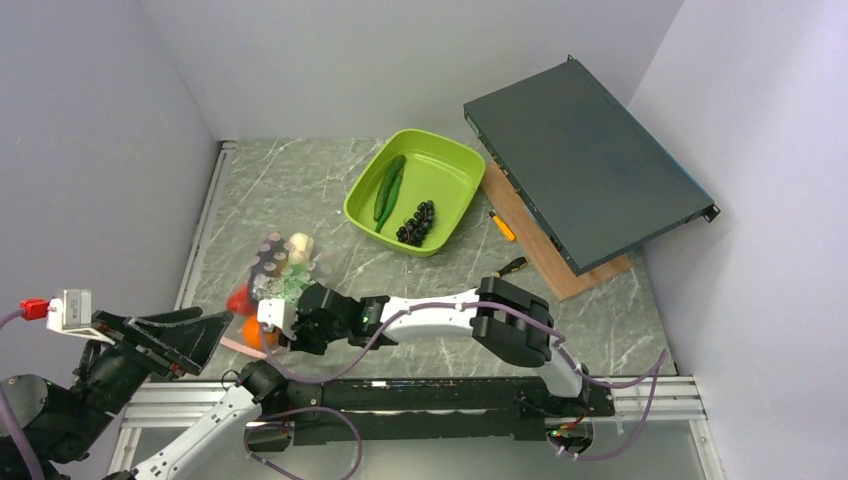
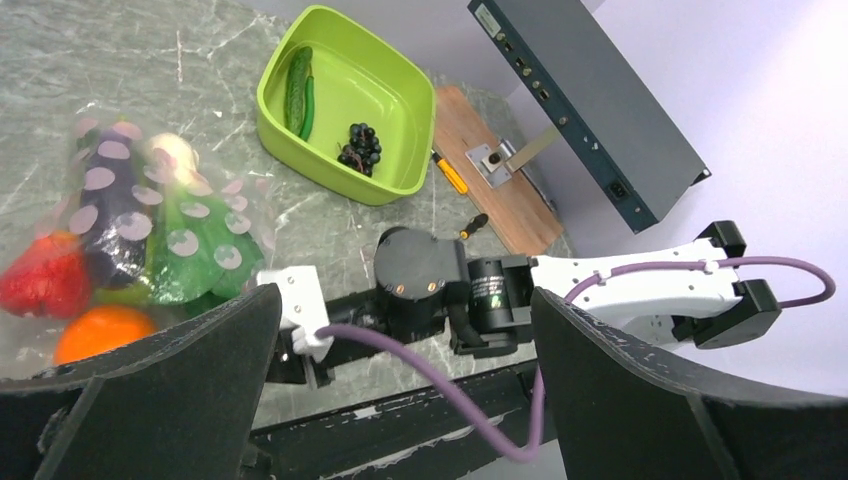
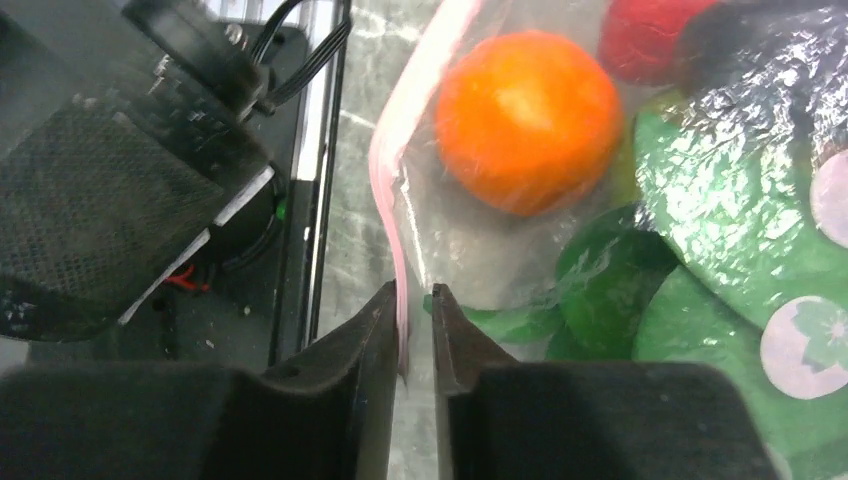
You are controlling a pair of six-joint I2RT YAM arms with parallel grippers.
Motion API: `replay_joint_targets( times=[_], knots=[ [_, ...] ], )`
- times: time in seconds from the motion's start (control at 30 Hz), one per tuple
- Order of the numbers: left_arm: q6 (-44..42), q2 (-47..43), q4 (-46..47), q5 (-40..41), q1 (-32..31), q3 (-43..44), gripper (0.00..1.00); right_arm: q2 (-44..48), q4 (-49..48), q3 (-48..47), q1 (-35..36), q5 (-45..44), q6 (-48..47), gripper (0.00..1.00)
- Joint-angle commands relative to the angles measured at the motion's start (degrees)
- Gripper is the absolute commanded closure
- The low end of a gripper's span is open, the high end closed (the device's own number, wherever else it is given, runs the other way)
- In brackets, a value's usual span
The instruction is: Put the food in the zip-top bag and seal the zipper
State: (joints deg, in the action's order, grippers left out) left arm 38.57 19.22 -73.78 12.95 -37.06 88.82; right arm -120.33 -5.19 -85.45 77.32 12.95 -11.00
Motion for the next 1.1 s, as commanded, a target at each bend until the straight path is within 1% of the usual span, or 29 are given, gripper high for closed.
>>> replay_joint_targets(
  times=[0.0, 0.07, 0.1, 0.17, 0.27, 0.43, 0.5, 0.53, 0.6, 0.7, 0.77, 0.87, 1.07],
  knots=[
    [1.34, -0.90, 1.38, 0.30, 0.04, -1.48, 0.00, 4.80, -0.20, -3.08, -1.96, 0.34, 5.90, 0.64],
    [1.40, -0.74, 1.21, 0.30, 0.06, -1.62, 0.00, 8.60, 2.37, -1.28, -1.92, -2.42, 7.90, 0.44],
    [1.43, -0.70, 1.11, 0.13, 0.04, -1.70, 0.00, 11.17, 3.34, 0.24, -1.99, -3.67, 8.19, 0.37],
    [1.51, -0.94, 1.36, 0.09, 0.09, -2.06, 0.00, 17.13, 4.85, 3.44, -1.97, -6.34, 8.30, 0.29],
    [1.63, -1.45, 1.52, 0.59, 0.04, -2.32, 0.00, 26.70, 10.59, 7.14, -2.02, -11.96, 7.18, 0.19],
    [0.78, -1.26, 2.77, 1.70, 0.01, -2.80, 0.00, 41.48, 19.50, 9.55, -2.95, -29.28, 6.42, 0.03],
    [0.19, -0.77, 3.97, 2.20, 0.05, -3.05, 0.00, 46.87, 21.53, 9.63, -3.29, -36.45, 6.54, 0.00],
    [0.12, -0.42, 4.59, 2.36, 0.10, -3.05, 0.00, 49.45, 22.27, 9.55, -3.41, -41.19, 6.37, 0.00],
    [0.06, 0.46, 5.82, 2.68, 0.11, -2.47, 0.00, 54.35, 23.15, 9.34, -3.45, -47.60, 5.20, 0.00],
    [-0.33, 1.72, 8.12, 2.07, 0.11, -1.06, 0.00, 62.70, 20.61, 10.39, -3.44, -55.53, 1.92, 0.00],
    [-1.14, 2.46, 9.52, 2.12, 0.07, 0.09, 0.00, 67.49, 17.82, 11.48, -3.47, -58.38, -1.08, 0.00],
    [-1.99, 3.81, 10.36, 3.15, 0.12, 2.09, 0.00, 73.06, 13.51, 12.15, -3.49, -60.40, -4.54, 0.00],
    [-2.81, 4.79, 10.63, 4.27, 0.10, 3.93, 0.00, 78.46, 7.54, 12.82, -3.48, -67.67, -7.59, 0.00]
  ],
)
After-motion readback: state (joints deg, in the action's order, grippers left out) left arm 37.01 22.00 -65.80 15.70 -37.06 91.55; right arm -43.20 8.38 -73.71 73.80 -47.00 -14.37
